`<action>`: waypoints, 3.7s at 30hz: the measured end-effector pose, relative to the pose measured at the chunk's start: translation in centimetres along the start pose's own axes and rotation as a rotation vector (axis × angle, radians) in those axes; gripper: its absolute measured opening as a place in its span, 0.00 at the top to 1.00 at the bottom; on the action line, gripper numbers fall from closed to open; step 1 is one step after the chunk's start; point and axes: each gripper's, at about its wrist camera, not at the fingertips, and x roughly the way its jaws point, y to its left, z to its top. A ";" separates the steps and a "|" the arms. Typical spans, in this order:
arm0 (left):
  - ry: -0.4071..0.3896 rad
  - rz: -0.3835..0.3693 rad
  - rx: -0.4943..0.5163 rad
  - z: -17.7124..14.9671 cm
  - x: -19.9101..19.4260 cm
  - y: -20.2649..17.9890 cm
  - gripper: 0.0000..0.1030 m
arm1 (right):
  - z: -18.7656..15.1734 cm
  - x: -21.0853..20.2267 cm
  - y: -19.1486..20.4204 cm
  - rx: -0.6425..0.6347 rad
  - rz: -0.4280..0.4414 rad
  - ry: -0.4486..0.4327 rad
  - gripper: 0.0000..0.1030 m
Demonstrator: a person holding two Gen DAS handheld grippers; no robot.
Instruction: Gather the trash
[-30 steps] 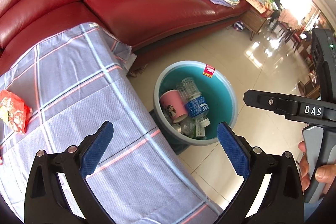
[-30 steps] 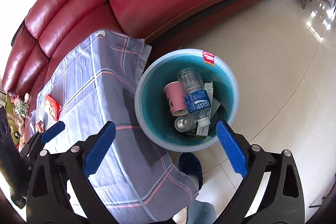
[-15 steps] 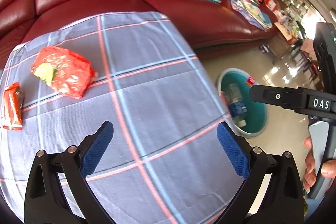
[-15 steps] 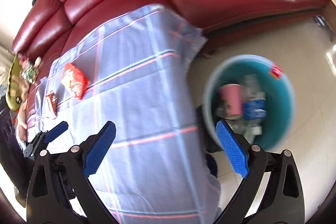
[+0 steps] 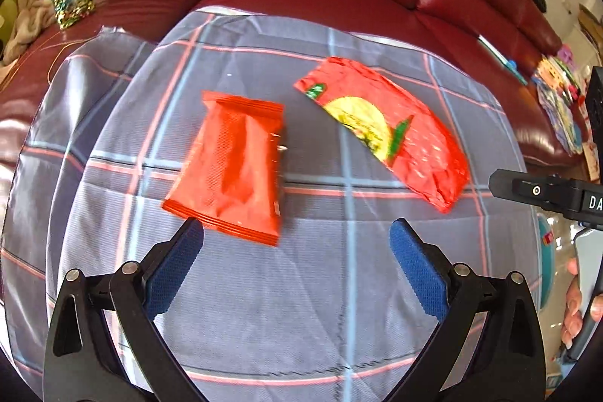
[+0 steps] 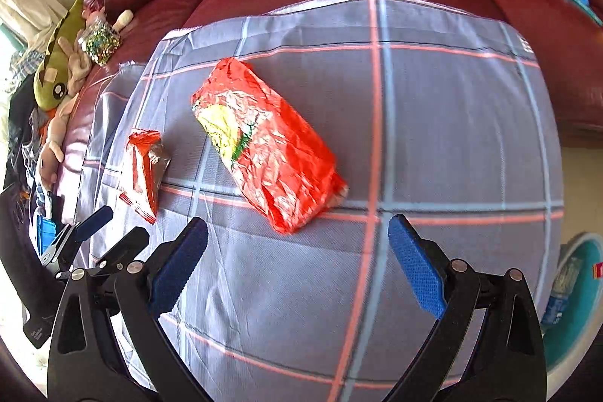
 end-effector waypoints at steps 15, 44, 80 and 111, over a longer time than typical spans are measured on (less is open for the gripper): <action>0.035 0.059 -0.005 2.0 5.3 2.4 0.04 | 2.6 5.9 3.1 -0.139 -0.101 0.018 0.47; -0.064 -0.052 0.183 -1.5 -3.6 -9.9 0.91 | -7.6 -9.7 -8.4 0.108 0.053 -0.192 0.84; 0.229 -0.360 0.688 -13.2 5.1 -44.5 0.88 | -26.4 -15.0 -36.6 0.594 -0.113 -0.160 0.52; -0.032 -0.250 0.591 -11.2 -3.8 -39.2 0.04 | -26.1 -20.7 -30.5 0.508 -0.190 -0.281 0.07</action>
